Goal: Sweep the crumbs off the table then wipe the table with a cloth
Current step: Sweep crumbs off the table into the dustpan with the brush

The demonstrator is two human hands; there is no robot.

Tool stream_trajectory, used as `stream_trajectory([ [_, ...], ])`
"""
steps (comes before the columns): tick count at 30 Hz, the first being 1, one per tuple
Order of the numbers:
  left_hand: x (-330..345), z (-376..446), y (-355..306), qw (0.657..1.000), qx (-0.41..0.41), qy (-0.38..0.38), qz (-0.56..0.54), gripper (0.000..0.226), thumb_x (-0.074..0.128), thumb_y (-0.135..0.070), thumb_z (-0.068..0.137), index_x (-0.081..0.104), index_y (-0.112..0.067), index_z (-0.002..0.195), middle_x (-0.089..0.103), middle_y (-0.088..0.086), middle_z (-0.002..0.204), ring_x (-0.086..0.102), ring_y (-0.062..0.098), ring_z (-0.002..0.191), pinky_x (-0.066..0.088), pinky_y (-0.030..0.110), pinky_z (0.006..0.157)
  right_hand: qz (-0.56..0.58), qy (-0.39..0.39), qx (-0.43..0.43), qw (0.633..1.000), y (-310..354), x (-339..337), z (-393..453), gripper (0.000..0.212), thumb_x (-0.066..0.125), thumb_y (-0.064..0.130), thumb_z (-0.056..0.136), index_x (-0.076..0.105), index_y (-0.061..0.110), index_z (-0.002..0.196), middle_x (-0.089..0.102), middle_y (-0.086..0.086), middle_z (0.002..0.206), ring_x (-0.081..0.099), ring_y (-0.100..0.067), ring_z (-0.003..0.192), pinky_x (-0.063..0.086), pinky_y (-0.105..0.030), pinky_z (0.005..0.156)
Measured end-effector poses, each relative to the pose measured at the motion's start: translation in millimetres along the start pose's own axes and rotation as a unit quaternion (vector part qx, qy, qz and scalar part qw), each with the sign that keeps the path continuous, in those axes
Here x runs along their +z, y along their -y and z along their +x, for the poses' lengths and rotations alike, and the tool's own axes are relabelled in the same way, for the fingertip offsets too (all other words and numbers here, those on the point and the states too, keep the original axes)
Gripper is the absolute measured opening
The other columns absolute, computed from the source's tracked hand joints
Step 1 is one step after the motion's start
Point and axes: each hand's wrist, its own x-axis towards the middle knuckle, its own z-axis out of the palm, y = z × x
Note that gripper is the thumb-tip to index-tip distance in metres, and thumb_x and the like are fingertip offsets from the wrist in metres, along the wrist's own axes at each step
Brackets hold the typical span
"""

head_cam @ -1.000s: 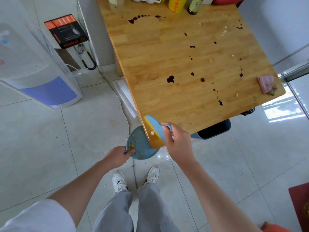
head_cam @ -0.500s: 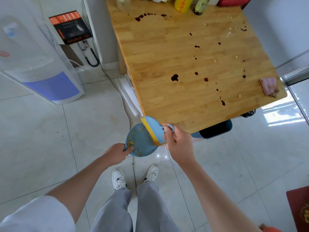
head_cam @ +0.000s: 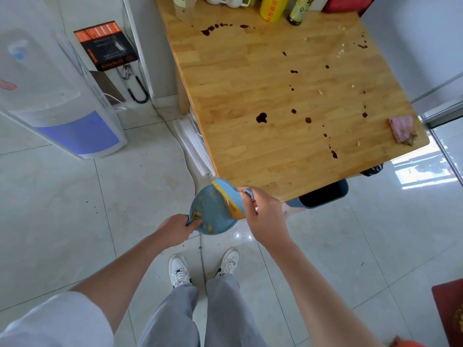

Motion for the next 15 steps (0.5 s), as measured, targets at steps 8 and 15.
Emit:
stream_trajectory([
  [8, 16.9, -12.0, 15.2, 1.000, -0.017, -0.005, -0.014, 0.052, 0.049, -0.060, 0.097, 0.054, -0.021, 0.063, 0.059, -0.007, 0.050, 0.057, 0.009, 0.049, 0.045, 0.028, 0.055, 0.056, 0.023, 0.079, 0.995, -3.2, -7.5, -11.3, 0.022, 0.053, 0.018, 0.104, 0.073, 0.014, 0.112, 0.057, 0.035, 0.067, 0.053, 0.002, 0.059, 0.035, -0.009, 0.060],
  [15, 65.9, -32.3, 4.6, 0.999, -0.025, 0.030, 0.006, 0.053, 0.049, -0.060, 0.097, 0.058, -0.015, 0.070, 0.056, 0.000, 0.061, 0.052, 0.016, 0.055, 0.039, 0.029, 0.056, 0.092, 0.014, 0.132, 0.987, -37.1, -48.6, -30.8, 0.022, 0.049, 0.029, 0.105, 0.070, 0.028, 0.110, 0.064, -0.002, 0.065, 0.067, -0.023, 0.065, 0.052, -0.040, 0.064],
])
